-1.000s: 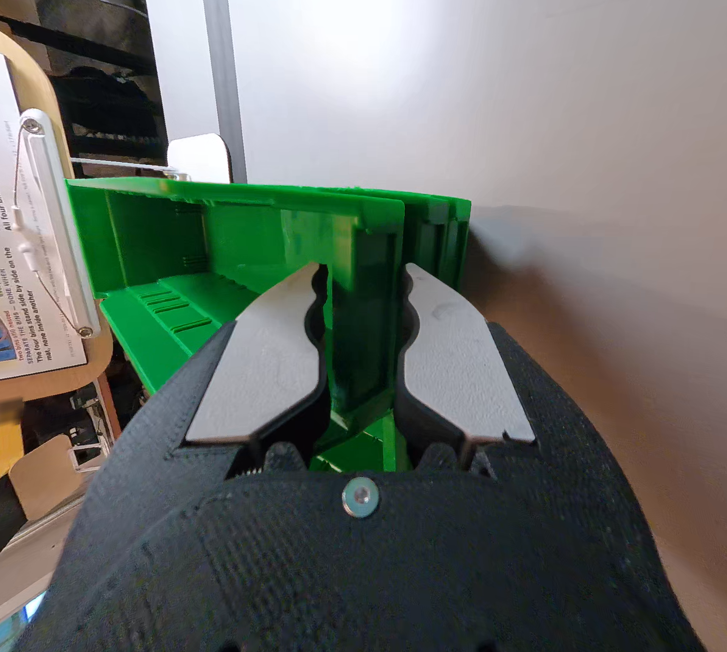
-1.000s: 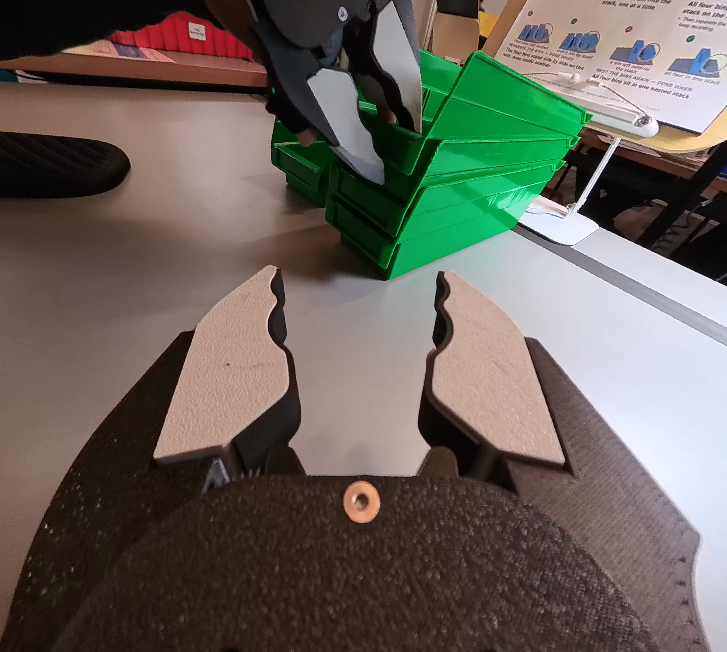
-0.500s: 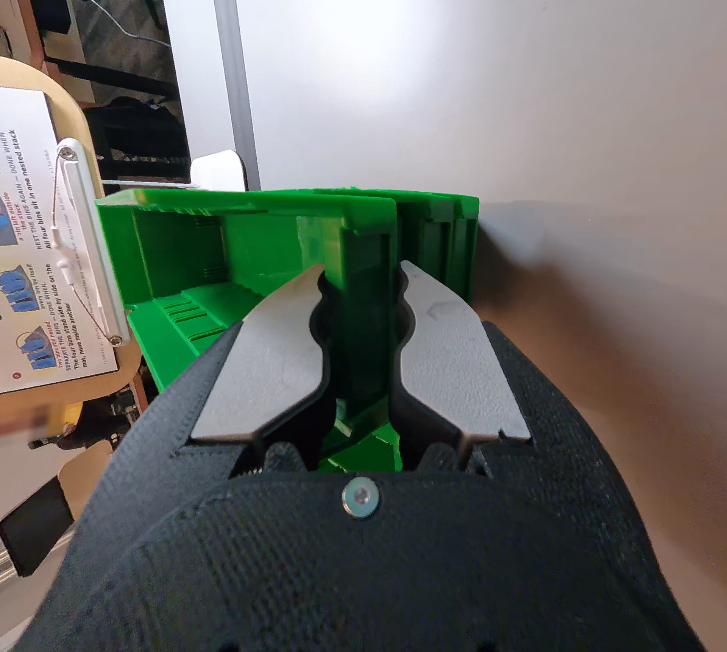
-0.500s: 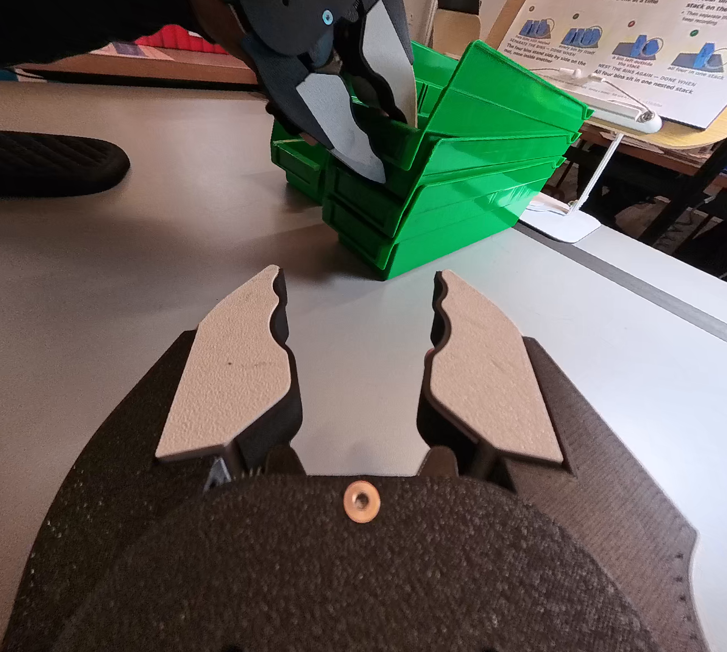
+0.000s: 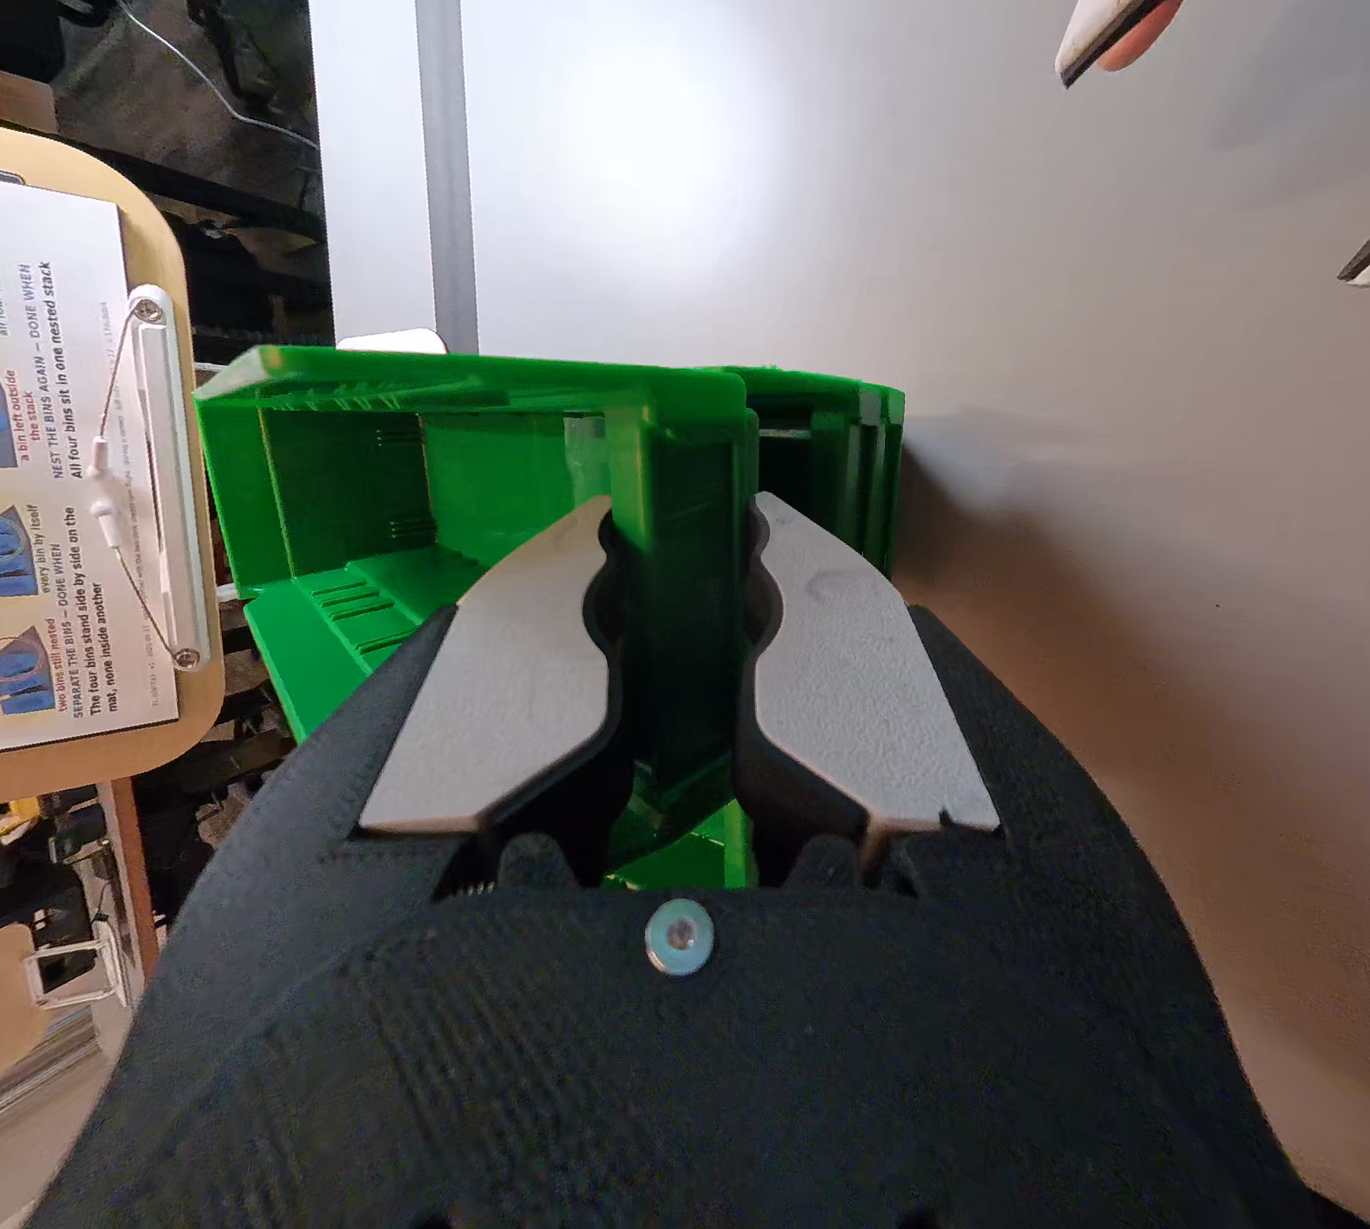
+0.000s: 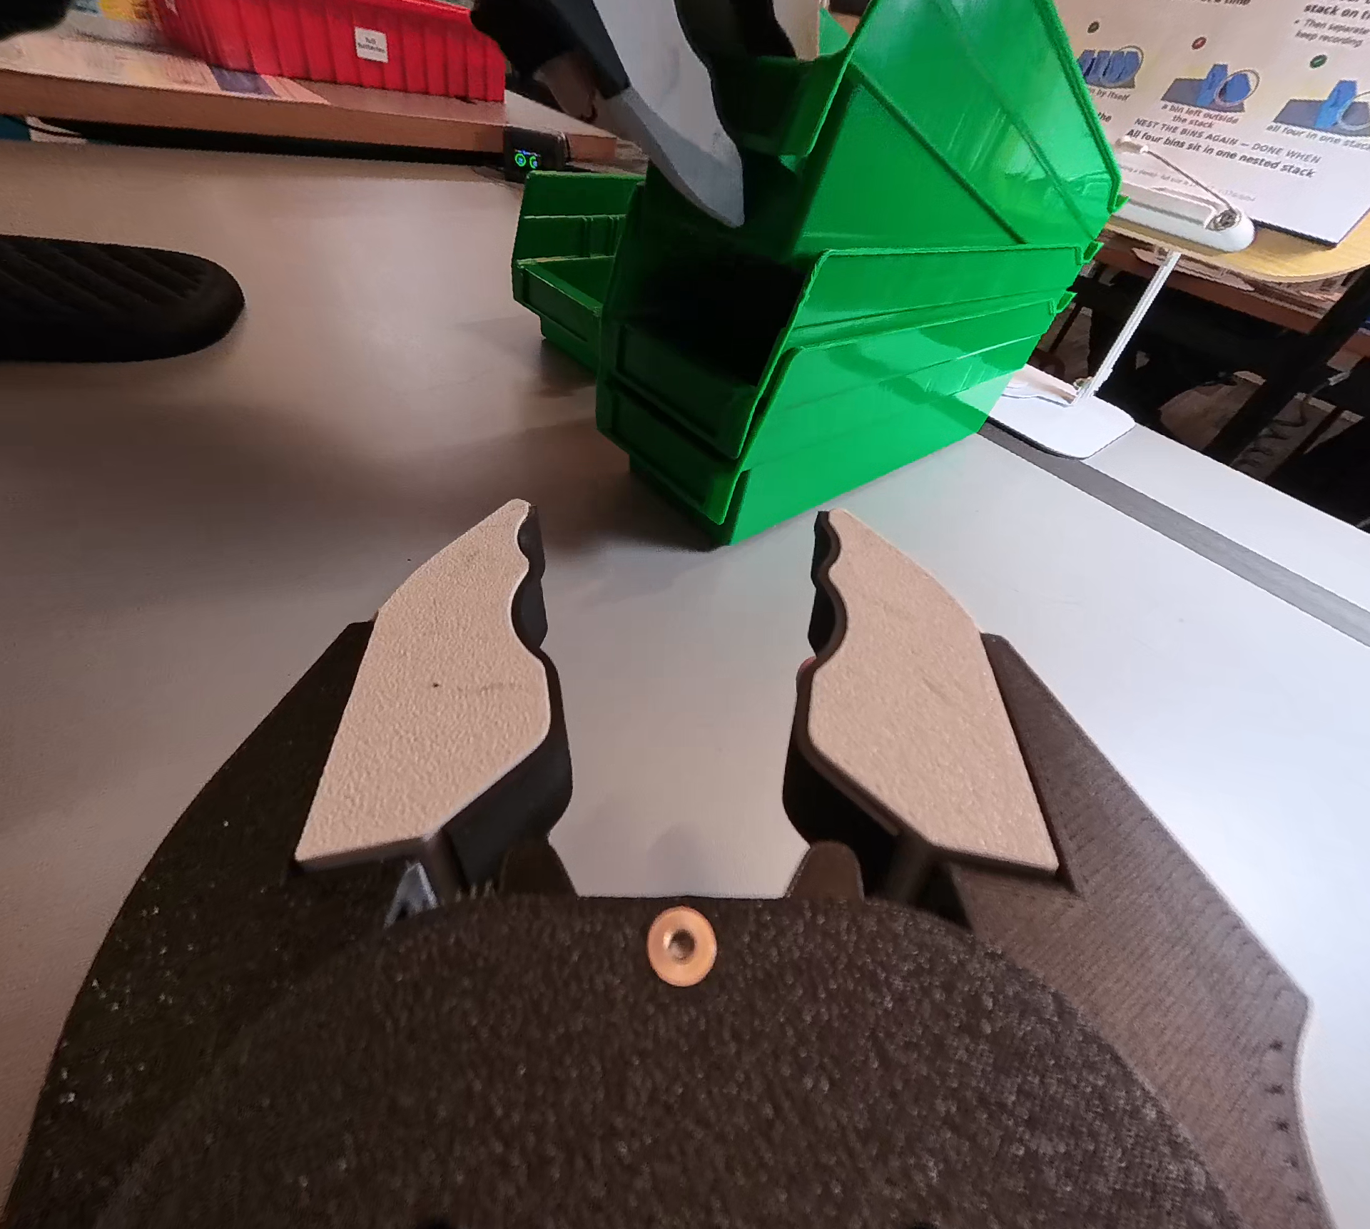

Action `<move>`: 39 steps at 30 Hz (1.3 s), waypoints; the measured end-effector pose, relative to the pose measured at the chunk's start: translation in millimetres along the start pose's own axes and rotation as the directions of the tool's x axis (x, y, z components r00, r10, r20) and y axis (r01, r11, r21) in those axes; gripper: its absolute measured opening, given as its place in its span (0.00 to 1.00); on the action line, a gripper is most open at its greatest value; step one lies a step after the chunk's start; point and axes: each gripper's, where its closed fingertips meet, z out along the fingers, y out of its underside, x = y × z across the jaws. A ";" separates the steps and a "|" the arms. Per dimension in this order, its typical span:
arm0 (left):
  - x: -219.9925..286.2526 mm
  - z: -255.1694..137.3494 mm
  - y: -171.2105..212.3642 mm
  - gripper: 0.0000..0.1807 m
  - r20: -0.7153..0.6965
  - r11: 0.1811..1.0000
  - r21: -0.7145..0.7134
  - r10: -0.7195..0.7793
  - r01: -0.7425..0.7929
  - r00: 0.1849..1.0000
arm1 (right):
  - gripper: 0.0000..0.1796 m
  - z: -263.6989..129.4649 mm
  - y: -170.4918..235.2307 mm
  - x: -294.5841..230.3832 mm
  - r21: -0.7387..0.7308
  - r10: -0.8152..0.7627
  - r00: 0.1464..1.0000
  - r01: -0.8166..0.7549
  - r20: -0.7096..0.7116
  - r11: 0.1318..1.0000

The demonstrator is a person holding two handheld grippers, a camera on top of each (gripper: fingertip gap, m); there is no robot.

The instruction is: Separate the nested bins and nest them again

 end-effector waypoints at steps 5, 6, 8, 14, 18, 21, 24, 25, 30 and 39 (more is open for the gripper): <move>-5.8 -6.9 -3.7 0.17 -0.013 1.000 0.002 -0.011 0.011 1.000 | 0.38 0.0 0.0 -0.3 0.000 -0.001 1.000 0.001 0.001 1.000; -8.2 -9.6 -5.7 0.17 -0.016 1.000 0.005 -0.015 0.015 1.000 | 0.38 0.1 0.2 -0.4 -0.001 -0.001 1.000 0.001 0.002 1.000; -13.8 -15.6 -11.2 0.17 -0.024 1.000 0.009 -0.028 0.028 0.999 | 0.38 0.2 0.4 -0.3 -0.003 -0.001 1.000 0.001 0.002 1.000; -40.7 -37.1 -32.3 0.17 -0.012 0.995 0.052 -0.089 0.089 0.996 | 0.38 -0.1 0.2 -0.3 -0.001 -0.002 1.000 0.002 0.000 1.000; -75.5 -72.6 -40.8 0.17 0.130 0.994 0.093 -0.067 0.056 0.989 | 0.38 -0.3 0.0 -0.1 0.000 -0.001 1.000 0.001 0.000 1.000; -93.5 -102.5 -27.3 0.17 0.220 0.997 0.063 -0.052 0.039 0.974 | 0.38 -1.4 -1.1 0.1 0.007 0.000 1.000 0.000 -0.002 1.000; -105.3 -120.8 12.6 0.17 0.285 0.999 -0.008 -0.040 0.044 0.958 | 0.38 -1.4 -1.0 0.1 0.006 0.002 1.000 -0.002 -0.001 1.000; -106.3 -122.7 30.9 0.17 0.293 0.998 -0.039 -0.042 0.056 0.955 | 0.38 -1.2 -0.6 0.2 0.004 0.002 1.000 -0.002 0.000 1.000; -92.3 -109.4 139.2 0.17 0.308 0.968 -0.222 -0.040 0.113 0.950 | 0.38 0.9 2.5 1.9 -0.010 0.006 1.000 -0.006 -0.004 1.000; -34.3 -39.2 285.4 0.17 0.260 0.926 -0.363 -0.007 0.105 0.966 | 0.37 4.8 8.3 5.8 -0.036 0.009 1.000 -0.010 -0.018 0.999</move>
